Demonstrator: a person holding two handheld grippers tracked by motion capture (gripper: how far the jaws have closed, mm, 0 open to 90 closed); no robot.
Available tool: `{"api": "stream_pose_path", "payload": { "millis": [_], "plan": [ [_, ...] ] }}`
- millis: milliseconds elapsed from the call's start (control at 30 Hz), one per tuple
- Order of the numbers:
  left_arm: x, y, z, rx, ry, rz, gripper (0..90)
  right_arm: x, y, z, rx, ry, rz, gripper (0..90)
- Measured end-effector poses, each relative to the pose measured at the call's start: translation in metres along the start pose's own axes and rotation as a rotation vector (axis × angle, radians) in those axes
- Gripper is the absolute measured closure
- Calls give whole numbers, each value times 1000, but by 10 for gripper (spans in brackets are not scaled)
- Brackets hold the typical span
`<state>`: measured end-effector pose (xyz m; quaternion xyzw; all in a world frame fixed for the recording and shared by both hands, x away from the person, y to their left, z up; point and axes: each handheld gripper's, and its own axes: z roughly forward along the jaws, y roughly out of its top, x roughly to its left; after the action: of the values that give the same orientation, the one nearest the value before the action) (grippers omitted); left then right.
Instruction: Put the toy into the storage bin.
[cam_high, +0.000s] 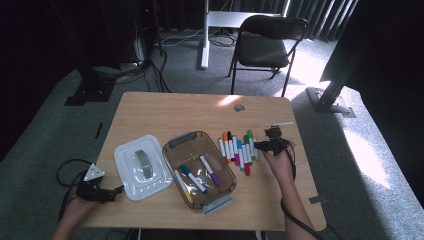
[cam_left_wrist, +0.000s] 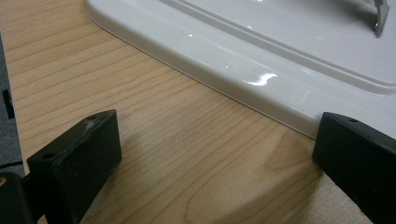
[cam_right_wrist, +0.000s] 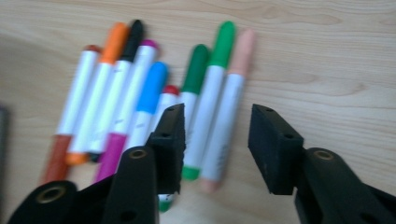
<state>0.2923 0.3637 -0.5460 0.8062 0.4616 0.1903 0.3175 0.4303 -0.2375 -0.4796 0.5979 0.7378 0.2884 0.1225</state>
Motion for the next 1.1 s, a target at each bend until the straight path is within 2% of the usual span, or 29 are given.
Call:
{"api": "stream_pose_path", "payload": {
  "millis": [100,233,300,533,800,833,900,967,1100],
  "plan": [
    [0,0,0,0,0,-1,17,-7,3,11,13,-13,32,613],
    [0,0,0,0,0,0,17,-9,8,21,28,-1,37,634],
    [0,0,0,0,0,0,17,-9,10,26,43,-20,33,635],
    [0,0,0,0,0,-1,17,-13,12,41,68,-30,52,648],
    [0,0,0,0,0,0,17,-17,13,46,92,-45,63,667],
    [0,0,0,0,0,0,17,-18,13,47,100,-59,63,682],
    [0,0,0,0,0,-1,17,-18,13,48,106,-58,71,682],
    [0,0,0,0,0,0,17,-18,13,48,116,-82,67,690],
    [0,0,0,0,0,0,17,-20,11,49,123,-93,75,721]
  ]
}}
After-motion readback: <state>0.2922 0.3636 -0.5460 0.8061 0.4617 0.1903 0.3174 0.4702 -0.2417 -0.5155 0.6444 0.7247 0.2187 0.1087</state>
